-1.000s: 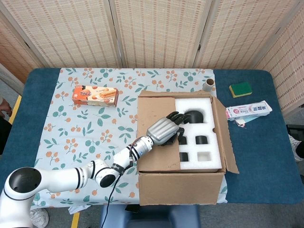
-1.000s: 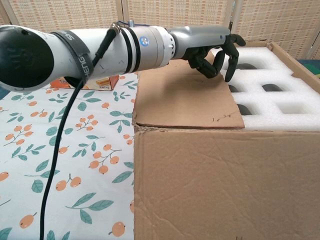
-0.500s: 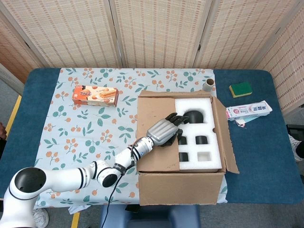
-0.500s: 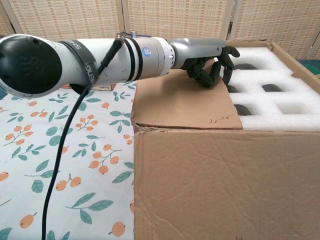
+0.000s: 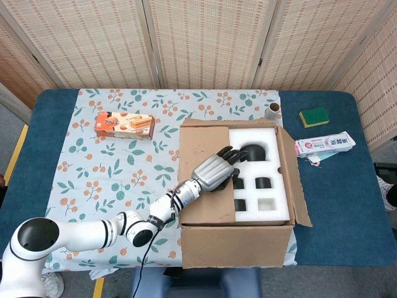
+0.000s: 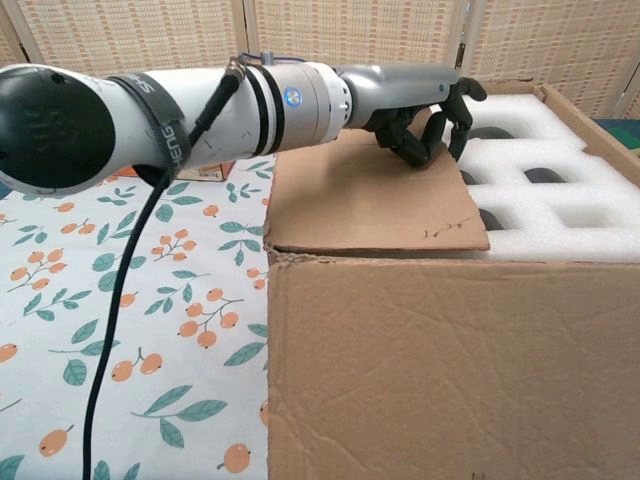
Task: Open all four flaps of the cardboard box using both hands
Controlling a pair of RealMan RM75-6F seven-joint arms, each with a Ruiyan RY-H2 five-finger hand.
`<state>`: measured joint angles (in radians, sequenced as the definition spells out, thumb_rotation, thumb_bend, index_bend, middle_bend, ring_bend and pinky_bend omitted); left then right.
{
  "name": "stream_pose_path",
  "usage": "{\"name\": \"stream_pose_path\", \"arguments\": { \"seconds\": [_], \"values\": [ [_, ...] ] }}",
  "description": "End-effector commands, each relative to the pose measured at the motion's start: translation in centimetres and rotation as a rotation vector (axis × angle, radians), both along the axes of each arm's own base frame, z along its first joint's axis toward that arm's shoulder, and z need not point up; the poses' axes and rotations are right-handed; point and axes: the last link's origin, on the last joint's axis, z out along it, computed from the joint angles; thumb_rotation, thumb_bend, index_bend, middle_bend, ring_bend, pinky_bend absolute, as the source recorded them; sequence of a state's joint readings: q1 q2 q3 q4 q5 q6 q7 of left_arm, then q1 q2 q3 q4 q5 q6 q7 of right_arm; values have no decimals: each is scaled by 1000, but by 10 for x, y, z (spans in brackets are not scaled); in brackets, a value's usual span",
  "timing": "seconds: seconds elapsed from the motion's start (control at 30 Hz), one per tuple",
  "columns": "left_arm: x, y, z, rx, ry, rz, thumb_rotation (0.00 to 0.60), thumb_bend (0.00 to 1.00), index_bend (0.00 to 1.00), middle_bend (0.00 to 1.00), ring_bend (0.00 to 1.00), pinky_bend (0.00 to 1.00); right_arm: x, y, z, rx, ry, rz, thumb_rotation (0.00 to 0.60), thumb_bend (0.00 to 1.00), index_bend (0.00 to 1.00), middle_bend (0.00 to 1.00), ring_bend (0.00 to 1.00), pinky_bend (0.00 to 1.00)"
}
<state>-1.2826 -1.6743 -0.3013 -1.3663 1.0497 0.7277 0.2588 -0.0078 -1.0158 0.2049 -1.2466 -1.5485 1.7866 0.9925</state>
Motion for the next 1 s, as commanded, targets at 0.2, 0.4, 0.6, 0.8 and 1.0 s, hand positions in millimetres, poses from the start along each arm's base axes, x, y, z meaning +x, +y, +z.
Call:
{"name": "stream_pose_path", "arguments": {
  "seconds": [0.2,0.4,0.6,0.8,1.0],
  "values": [
    [-4,-4,23,169,58,-42,600,1000,587,0,0,0,3,-2,-7,34,26,-11,600,204,345,0,0,0],
    [-12,-16,36,275,109,-86,600,1000,594,0,0,0,6,-2,-12,37,42,-11,600,204,345,0,0,0],
    [-11,-28,52,354,115,-125,600,1000,603,0,0,0,9,-3,-20,63,63,-12,600,204,342,0,0,0],
    [-16,-33,68,472,124,-152,600,1000,613,0,0,0,11,-4,-24,79,86,-24,600,203,337,0,0,0],
    [-25,-33,82,555,111,-150,600,1000,594,1,0,0,12,-3,-27,87,105,-27,600,204,332,0,0,0]
  ]
}}
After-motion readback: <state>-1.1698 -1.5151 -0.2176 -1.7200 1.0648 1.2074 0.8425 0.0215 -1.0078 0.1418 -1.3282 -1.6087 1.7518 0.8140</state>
